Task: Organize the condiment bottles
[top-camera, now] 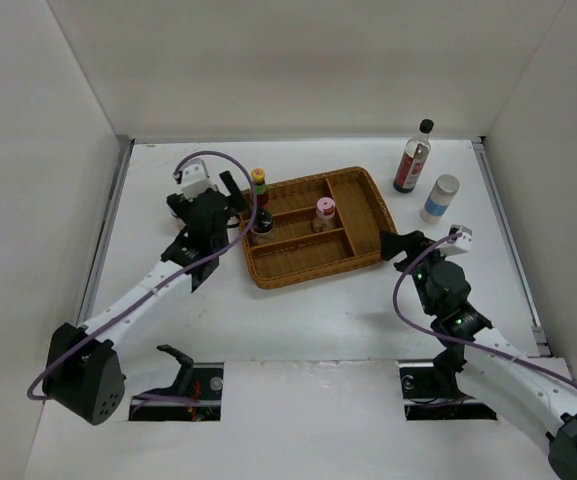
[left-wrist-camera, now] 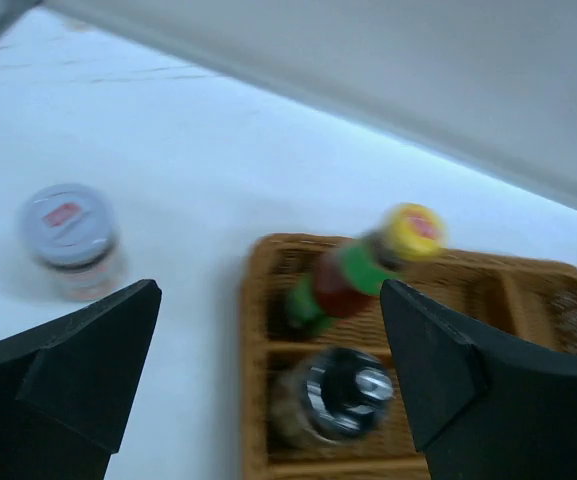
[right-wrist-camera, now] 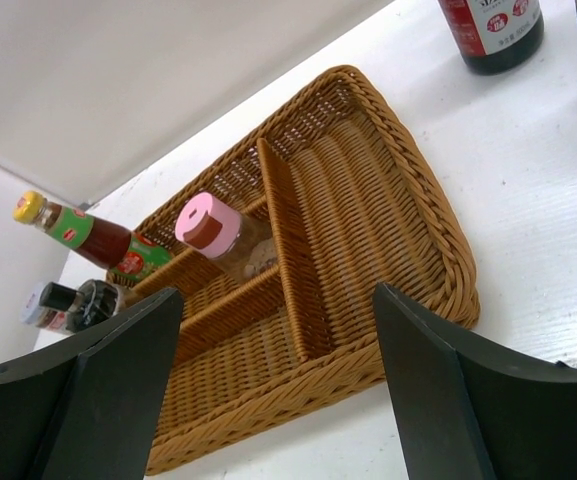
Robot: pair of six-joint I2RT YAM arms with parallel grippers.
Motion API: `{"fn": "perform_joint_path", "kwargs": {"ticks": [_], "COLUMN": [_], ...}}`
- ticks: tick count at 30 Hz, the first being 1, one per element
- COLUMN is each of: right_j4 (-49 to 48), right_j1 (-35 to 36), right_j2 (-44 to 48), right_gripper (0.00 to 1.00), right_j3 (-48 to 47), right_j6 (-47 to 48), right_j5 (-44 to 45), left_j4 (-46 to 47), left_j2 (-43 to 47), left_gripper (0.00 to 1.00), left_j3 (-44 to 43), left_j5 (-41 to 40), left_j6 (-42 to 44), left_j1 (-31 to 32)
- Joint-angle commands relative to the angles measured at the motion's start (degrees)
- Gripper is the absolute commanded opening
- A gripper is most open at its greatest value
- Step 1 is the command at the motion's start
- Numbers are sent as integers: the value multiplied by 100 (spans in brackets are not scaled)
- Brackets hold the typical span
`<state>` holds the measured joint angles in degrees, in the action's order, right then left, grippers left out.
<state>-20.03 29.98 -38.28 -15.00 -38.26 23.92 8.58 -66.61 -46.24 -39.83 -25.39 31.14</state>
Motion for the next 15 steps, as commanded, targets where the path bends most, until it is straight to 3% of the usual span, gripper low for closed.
{"fn": "perform_joint_path", "kwargs": {"ticks": [1,7,15], "right_j4": [-291,-308,-370], "right_j1": [-5,4,21], "right_j2": [40,-21,-215], "right_gripper": [85,88,89], "right_j3": [-29,-46,-82], "right_j6": [-50,-50,-41], "right_j5": [-63,-90,-151], "left_j4": [-594,-331,-243], "left_j2": [-27,-1037,-2259], "left_gripper": [94,95,93], "left_j3": [229,-174,-860], "left_j5": [36,590,714], "left_j6": [-501,-739,-748], "left_j1": [-751,-1807,-2327]}}
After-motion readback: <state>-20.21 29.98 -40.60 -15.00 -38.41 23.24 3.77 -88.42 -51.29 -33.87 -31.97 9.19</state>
